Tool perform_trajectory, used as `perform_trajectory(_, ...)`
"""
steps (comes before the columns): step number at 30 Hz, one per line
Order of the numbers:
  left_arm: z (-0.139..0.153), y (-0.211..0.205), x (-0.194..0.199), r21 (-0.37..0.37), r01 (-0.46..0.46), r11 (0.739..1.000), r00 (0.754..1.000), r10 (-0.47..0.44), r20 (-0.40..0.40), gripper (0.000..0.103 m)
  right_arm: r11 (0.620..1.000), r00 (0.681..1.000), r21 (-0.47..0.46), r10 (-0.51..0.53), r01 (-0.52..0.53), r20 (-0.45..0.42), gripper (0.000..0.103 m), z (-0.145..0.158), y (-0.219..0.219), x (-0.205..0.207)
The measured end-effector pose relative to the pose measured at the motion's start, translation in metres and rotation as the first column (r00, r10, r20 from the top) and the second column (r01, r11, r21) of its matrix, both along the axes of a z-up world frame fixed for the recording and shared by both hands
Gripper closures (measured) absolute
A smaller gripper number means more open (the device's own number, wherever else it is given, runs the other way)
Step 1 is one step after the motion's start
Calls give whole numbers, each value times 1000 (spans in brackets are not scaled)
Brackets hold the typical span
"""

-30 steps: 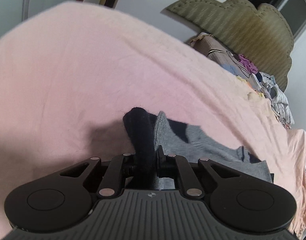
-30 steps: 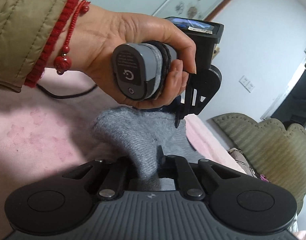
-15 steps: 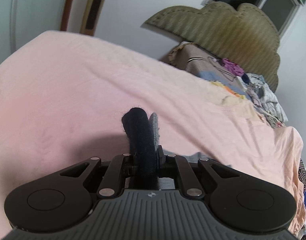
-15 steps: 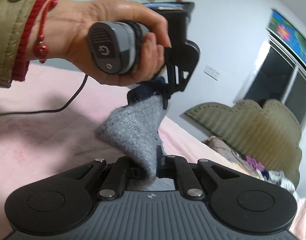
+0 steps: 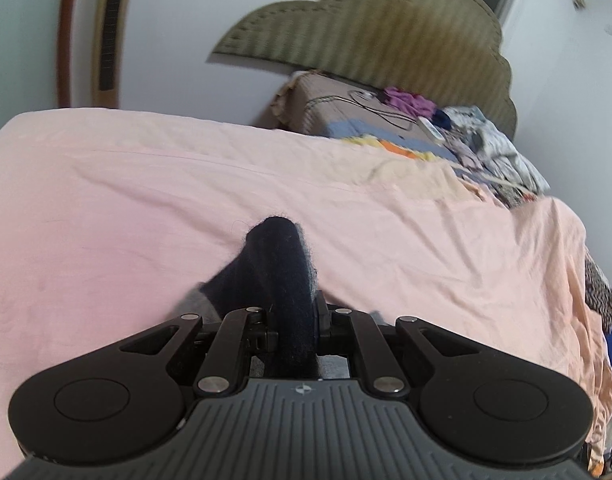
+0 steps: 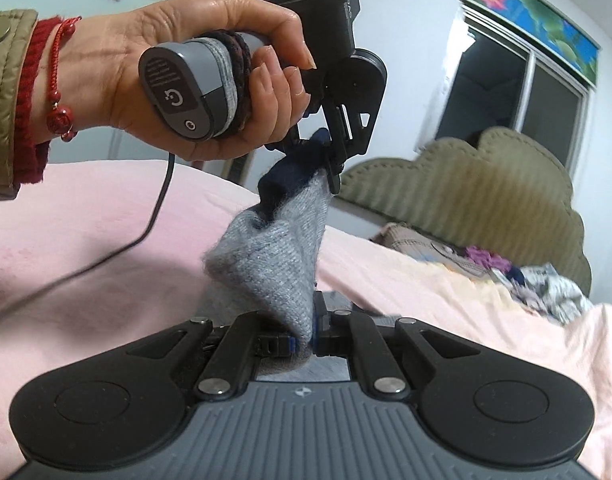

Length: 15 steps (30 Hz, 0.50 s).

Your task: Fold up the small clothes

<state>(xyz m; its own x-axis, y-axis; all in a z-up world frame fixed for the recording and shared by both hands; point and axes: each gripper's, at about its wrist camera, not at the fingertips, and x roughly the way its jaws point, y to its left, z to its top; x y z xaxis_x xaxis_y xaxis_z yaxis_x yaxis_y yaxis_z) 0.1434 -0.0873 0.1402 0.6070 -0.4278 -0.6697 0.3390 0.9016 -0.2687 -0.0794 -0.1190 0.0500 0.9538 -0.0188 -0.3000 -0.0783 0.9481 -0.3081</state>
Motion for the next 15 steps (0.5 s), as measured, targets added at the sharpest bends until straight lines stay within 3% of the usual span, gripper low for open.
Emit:
perform_trajectory(6,-11,-49,-6,44,71,997,997,-71,1,90,997,998,50,-59,61,-30,96,-5,-33,-7)
perform_trajectory(15,-56,-106,-1,115,139,984,988,-131,-77,90,964,984,233,-94,128,-152,96,-18,-79,-9)
